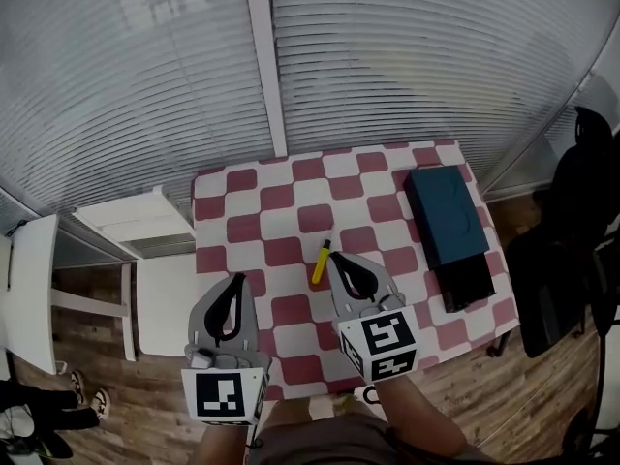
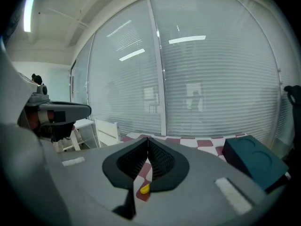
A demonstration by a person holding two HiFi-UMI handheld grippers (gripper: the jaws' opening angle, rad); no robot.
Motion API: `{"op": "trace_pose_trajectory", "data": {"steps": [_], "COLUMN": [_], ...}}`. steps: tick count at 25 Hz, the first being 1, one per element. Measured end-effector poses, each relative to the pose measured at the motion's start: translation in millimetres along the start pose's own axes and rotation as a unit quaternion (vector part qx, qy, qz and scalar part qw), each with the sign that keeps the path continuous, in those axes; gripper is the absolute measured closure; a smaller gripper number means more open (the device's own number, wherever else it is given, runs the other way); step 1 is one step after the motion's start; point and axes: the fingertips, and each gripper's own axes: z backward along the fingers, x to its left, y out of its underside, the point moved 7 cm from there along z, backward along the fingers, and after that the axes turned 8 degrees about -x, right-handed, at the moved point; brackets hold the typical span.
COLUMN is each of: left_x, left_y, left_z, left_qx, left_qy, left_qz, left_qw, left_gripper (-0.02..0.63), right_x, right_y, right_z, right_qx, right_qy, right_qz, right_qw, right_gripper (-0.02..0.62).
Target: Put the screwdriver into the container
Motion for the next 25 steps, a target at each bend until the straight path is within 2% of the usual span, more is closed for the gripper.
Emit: {"op": "trace_pose_trajectory", "data": {"steps": [5,13,18,25], "left_x": [6.5,20.7,29.3,37.4], "left_y": [29.3,86.6,106.9,112.8], "left_z": [-13.6,-27.1,-27.1,-29.6], "left_qx": [0.053,0.091,0.113,0.114], "left_qy": [0.019,0.034,0.034,0.033], "left_qz": [0.011,0.035,0.05,0.06], "left_qw": [0.9984,0.9946,0.9917,0.9911], "left_gripper": [0.606,0.606,0.606,0.606], "right_x": [-1.1,5.1,8.6,9.2], "right_y": [41.9,103.6,119.1,128.2], "right_z": [-13.0,-33.5,-42.4,-53.6], "right_qx": [0.054,0.131,0.161,0.195], "right_qy": [0.017,0.034,0.048,0.06], "right_qz": [-0.029,-0.07,-0.077,-0.072], "right_qw": [0.998,0.988,0.983,0.976], "right_gripper": [0.547,0.437,0.408,0.403]}}
